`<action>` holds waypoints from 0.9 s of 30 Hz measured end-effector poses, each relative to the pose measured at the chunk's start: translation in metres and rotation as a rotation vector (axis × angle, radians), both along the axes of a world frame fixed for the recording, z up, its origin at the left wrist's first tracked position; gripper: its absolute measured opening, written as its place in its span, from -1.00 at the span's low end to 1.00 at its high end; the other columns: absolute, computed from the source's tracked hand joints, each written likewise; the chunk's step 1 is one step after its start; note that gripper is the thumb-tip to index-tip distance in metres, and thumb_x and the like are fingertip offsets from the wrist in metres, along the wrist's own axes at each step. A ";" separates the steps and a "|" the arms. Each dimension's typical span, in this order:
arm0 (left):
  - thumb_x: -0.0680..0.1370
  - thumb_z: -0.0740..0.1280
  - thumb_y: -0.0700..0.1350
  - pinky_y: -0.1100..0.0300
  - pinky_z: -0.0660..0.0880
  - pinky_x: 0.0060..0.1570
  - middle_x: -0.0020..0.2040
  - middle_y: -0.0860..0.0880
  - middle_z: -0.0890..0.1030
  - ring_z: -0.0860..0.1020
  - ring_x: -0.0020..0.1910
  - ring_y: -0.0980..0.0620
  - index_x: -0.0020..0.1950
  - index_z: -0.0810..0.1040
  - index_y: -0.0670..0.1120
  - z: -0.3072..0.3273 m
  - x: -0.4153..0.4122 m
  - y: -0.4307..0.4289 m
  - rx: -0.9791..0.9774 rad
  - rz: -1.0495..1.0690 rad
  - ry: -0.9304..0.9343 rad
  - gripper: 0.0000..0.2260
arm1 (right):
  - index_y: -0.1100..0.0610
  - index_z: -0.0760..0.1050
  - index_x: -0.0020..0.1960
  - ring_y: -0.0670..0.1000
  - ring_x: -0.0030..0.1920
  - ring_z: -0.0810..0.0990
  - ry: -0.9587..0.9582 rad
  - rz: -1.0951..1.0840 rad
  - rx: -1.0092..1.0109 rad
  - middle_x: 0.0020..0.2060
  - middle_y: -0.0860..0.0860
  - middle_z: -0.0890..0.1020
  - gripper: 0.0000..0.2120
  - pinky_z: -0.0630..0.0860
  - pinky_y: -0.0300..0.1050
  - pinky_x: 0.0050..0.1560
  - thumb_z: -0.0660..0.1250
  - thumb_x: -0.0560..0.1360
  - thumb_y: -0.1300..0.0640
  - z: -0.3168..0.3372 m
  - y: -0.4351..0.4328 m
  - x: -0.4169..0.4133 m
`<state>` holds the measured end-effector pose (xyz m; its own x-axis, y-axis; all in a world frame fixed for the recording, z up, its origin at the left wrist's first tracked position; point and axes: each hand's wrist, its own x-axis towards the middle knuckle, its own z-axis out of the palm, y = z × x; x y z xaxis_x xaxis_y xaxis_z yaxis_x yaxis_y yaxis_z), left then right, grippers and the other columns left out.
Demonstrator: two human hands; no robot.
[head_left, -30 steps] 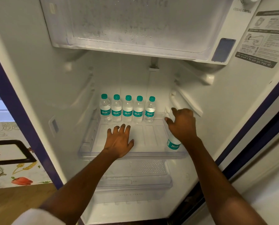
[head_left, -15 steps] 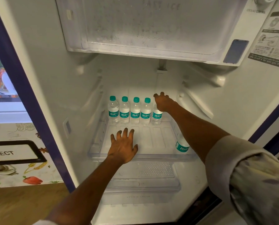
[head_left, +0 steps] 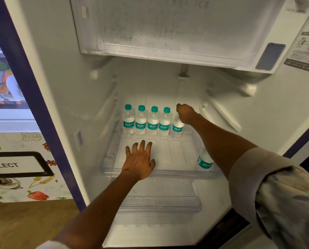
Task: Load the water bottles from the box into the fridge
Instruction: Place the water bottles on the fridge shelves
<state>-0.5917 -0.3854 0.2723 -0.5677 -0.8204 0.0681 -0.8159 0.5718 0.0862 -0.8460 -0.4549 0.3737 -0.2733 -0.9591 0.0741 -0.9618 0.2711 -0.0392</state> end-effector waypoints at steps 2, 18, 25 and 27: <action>0.57 0.06 0.23 -0.28 0.03 0.44 0.56 -0.11 0.06 0.07 0.51 -0.23 0.55 -0.03 0.00 0.000 0.000 0.000 0.000 0.002 -0.004 -0.38 | 0.26 0.36 0.28 0.17 0.10 0.55 -0.013 0.004 -0.016 0.13 0.20 0.54 -0.63 0.51 -0.02 0.12 0.35 0.51 0.23 0.000 0.003 0.001; 0.57 0.03 0.28 -0.27 -0.01 0.45 0.57 -0.10 0.07 0.06 0.51 -0.25 0.55 0.01 0.01 0.001 0.000 0.001 -0.004 0.005 -0.034 -0.37 | 0.23 0.48 0.21 0.11 0.08 0.54 -0.084 0.058 -0.027 0.12 0.15 0.57 -0.74 0.46 -0.12 0.09 0.32 0.53 0.21 0.003 0.052 0.024; 0.56 0.00 0.31 -0.28 -0.06 0.45 0.57 -0.10 0.06 0.07 0.51 -0.25 0.55 0.00 0.03 -0.001 -0.001 -0.001 0.023 0.017 -0.053 -0.36 | 0.17 0.46 0.23 0.09 0.08 0.53 -0.108 0.023 -0.052 0.13 0.13 0.55 -0.71 0.42 -0.17 0.07 0.34 0.53 0.17 0.004 0.097 0.041; 0.56 0.01 0.30 -0.29 -0.06 0.45 0.57 -0.10 0.07 0.08 0.51 -0.25 0.55 0.00 0.02 -0.002 0.000 -0.002 0.024 0.016 -0.048 -0.36 | 0.16 0.46 0.24 0.09 0.08 0.52 -0.119 0.018 -0.039 0.14 0.13 0.54 -0.70 0.40 -0.19 0.06 0.35 0.53 0.17 0.007 0.110 0.043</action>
